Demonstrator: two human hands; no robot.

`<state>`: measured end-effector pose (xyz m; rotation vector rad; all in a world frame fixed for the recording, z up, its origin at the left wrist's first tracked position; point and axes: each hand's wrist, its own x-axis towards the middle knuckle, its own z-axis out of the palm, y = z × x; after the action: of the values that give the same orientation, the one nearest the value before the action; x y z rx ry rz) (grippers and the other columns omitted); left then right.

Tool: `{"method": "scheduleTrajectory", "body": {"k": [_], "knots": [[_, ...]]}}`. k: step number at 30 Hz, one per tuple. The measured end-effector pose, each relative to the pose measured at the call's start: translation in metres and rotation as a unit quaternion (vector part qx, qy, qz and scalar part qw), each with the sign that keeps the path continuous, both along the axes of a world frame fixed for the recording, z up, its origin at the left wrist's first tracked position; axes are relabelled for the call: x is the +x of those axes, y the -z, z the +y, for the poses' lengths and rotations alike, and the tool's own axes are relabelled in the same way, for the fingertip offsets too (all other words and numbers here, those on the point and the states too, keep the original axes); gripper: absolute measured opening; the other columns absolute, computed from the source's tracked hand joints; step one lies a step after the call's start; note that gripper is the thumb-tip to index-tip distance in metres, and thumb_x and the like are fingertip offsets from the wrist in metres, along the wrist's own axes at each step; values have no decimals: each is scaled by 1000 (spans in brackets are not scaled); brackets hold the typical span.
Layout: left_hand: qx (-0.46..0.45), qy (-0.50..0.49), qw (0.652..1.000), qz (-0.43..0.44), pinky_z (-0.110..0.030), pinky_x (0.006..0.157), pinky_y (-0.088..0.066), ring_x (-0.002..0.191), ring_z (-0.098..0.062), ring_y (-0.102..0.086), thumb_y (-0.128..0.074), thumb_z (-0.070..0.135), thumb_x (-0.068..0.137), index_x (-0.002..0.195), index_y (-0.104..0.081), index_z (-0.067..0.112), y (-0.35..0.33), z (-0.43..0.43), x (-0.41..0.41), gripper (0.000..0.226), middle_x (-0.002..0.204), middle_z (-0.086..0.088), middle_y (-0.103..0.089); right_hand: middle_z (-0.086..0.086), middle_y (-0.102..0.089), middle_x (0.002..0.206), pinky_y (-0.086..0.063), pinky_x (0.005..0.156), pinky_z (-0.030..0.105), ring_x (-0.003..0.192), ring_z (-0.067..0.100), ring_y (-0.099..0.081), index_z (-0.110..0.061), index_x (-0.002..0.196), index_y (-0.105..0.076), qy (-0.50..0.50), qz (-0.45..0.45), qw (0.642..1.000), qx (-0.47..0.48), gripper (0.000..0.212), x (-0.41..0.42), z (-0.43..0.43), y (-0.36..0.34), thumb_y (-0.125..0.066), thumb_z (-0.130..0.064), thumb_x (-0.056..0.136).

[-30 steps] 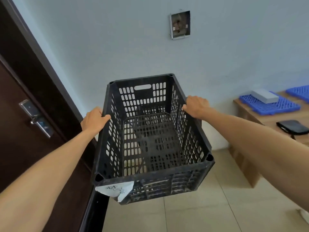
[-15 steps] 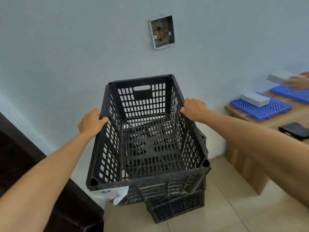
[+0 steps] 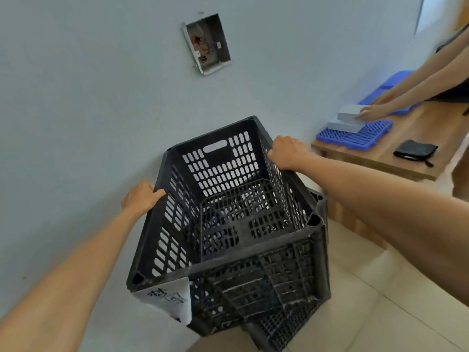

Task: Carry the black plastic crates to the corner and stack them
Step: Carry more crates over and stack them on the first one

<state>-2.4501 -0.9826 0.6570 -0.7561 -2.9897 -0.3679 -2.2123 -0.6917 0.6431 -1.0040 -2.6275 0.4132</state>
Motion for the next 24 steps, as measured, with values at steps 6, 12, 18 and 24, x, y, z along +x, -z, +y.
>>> {"method": "scheduleTrajectory", "body": {"k": [6, 12, 18, 24], "knots": [[2, 47, 999, -24, -34, 64, -40, 73, -29, -56, -56, 37, 90, 70, -47, 13, 3, -1, -17, 33, 73, -12, -55, 13, -52, 91, -44, 69, 38, 79, 30, -53, -2, 106, -52, 33, -6, 999, -14, 31, -10, 0, 3, -42, -27, 91], [-204, 70, 972, 92, -45, 89, -47, 119, -36, -53, -34, 57, 98, 131, -47, 9, -17, -4, 19, 60, 134, -15, -52, 9, -58, 92, -41, 69, 35, 80, 28, -55, -6, 104, -57, 18, -47, 995, 86, 38, 3, -5, -6, -33, -36, 98], [-188, 127, 969, 99, -50, 105, -37, 137, -36, -37, -37, 56, 97, 151, -27, 20, -51, 19, 63, 66, 155, -13, -32, 12, -60, 117, -44, 84, 40, 105, 31, -59, -12, 121, -55, -79, -159, 965, 194, 35, 20, 13, -30, -34, -33, 103], [-121, 188, 975, 2, -46, 105, -42, 125, -31, -51, -44, 49, 98, 141, -43, 18, -40, 67, 135, 53, 139, -14, -50, 7, -41, 144, -47, 90, 44, 124, 31, -48, -22, 147, -28, -232, -126, 941, 213, 55, 23, 44, -18, -50, -14, 96]]}}
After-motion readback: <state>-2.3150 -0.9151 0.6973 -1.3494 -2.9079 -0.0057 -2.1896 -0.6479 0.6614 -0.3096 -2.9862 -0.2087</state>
